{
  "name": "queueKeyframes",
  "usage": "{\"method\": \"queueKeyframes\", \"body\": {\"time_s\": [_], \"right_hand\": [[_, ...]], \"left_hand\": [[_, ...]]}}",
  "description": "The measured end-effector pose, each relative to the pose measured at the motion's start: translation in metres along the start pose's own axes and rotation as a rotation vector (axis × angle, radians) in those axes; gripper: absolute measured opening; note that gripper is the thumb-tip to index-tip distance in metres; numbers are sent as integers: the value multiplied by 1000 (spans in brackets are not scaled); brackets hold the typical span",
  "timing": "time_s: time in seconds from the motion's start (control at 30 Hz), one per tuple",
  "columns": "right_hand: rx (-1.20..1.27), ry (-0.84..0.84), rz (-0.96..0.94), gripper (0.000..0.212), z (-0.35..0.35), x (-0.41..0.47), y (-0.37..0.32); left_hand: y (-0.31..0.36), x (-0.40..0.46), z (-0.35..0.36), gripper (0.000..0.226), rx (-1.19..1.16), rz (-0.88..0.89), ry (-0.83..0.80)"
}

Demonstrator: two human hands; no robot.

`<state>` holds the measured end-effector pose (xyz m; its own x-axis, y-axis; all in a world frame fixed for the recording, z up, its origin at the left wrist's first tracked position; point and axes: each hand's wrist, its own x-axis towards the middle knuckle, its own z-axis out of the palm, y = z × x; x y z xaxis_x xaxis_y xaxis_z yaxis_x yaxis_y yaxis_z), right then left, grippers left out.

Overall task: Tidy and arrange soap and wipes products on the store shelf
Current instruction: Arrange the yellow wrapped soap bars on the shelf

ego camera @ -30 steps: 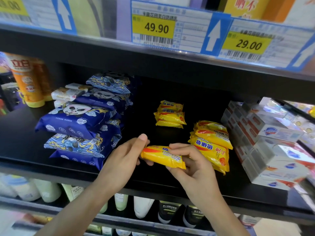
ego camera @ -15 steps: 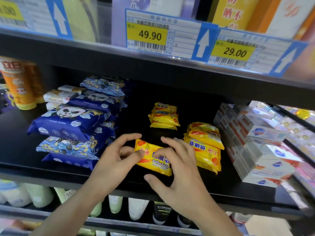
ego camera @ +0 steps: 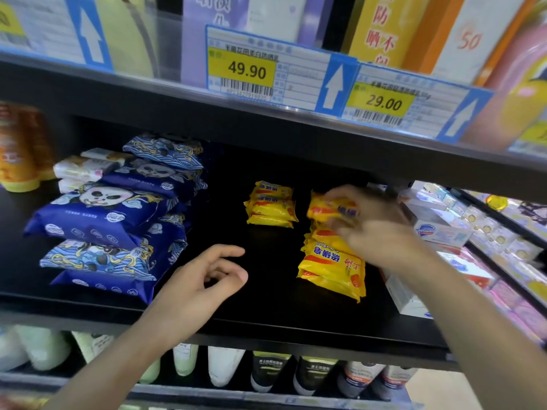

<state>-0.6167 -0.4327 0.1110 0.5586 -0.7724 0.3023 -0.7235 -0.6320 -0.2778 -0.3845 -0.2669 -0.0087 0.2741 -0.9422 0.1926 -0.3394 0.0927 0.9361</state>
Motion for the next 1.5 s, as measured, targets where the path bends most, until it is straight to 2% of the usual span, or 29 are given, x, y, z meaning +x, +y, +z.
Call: {"method": "queueKeyframes", "body": {"time_s": [0.2,0.4,0.5,0.63,0.7,0.77,0.87,0.97,1.03,1.27,1.33,1.4,1.5], "right_hand": [[-44,-142,136,36,-1,50,50],[11,-273,109,35,19,60,57],[-24,-330,112,38,15,67,56],[3,-250,63,35,14,80,46],[9,-181,19,31,20,89,36],[-5,-186,-15,32,30,101,21],[-94,-297,-56,42,49,122,-7],[-174,-426,-57,67,72,141,-26],[-240,-473,-49,76,86,149,-33],[-348,-377,-58,59,89,146,-47],[-357,-285,-81,57,83,137,-52],[-279,-161,-111,57,76,121,-55],[-80,-57,-187,57,70,80,-63]], "left_hand": [[-2,2,1,33,85,-1,3],[-4,1,3,37,186,-1,41],[-7,2,3,39,356,-8,98],[-8,3,9,45,593,-9,83],[-7,4,12,43,645,22,90],[-7,5,12,43,668,25,91],[-8,6,11,45,681,16,92],[-10,7,11,46,697,7,87],[-10,8,11,47,701,1,95],[-6,8,9,36,649,-18,89],[-4,8,9,41,620,-33,104],[-2,8,8,50,535,-63,114],[0,8,4,53,260,-97,198]]}}
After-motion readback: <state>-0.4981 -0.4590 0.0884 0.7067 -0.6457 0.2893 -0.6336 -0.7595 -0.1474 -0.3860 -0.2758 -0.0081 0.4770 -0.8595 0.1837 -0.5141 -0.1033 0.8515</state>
